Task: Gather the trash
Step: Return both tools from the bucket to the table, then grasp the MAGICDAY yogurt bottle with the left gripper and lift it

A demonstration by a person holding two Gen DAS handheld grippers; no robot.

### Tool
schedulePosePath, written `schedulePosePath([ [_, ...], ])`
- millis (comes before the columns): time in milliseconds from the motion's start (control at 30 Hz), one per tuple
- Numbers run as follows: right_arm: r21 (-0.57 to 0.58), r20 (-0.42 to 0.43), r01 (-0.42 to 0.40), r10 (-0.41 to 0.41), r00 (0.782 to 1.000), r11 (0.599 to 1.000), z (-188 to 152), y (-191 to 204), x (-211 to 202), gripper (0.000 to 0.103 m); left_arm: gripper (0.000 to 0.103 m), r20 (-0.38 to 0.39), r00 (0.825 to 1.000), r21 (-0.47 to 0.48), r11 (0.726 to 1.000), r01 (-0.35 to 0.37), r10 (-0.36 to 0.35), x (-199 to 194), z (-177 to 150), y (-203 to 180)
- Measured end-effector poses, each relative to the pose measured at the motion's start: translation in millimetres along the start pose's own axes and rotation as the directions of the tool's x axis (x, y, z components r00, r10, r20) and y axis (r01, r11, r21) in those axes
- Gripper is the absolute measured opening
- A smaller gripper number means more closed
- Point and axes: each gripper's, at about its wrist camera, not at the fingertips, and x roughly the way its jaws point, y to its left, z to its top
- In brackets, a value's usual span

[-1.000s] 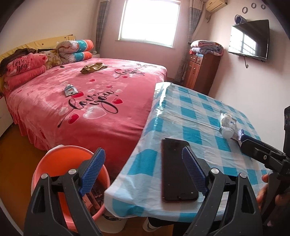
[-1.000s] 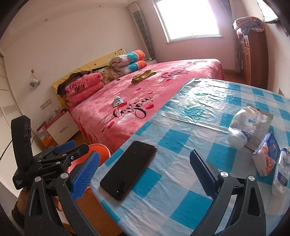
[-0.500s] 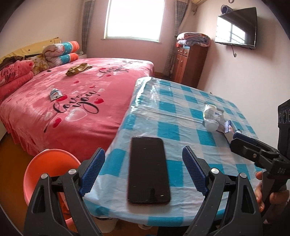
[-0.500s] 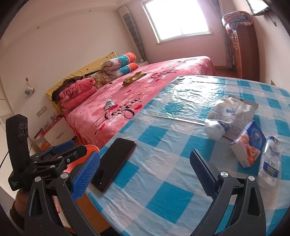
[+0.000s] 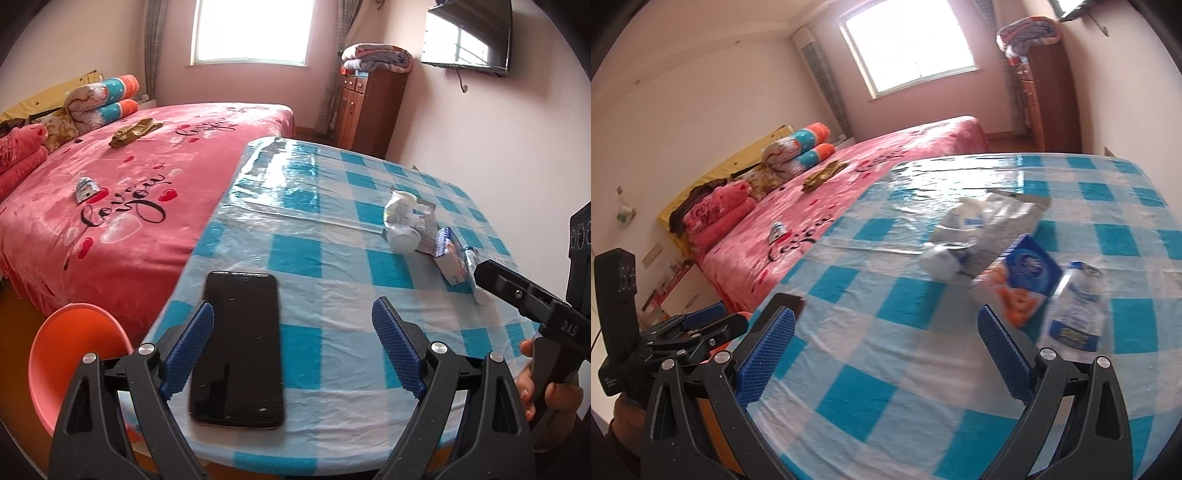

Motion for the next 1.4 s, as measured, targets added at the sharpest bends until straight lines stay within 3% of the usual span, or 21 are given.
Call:
schedulePosePath([
  [567,0.187,0.071,0.066,-0.080,0.994,0.980,2,-85,-29,0.098,0.089,-0.060,0.995,0.133,0.987,0.089,-0.082,40,33,-76],
  [967,0.262,0.009,0.088,-0.094,0.996,0.961,-6,-118,-18,0.098,0.089,-0.132,0.981,0.169,0.972,0.163,-0.141,104,74,-115],
  [1400,0.263,-0.017,0.064,-0.062,0.998,0.963,-6,-129,-9,0.094,0.089,-0.198,0.975,0.215,0.966,0.141,-0.098,170,94,-139],
])
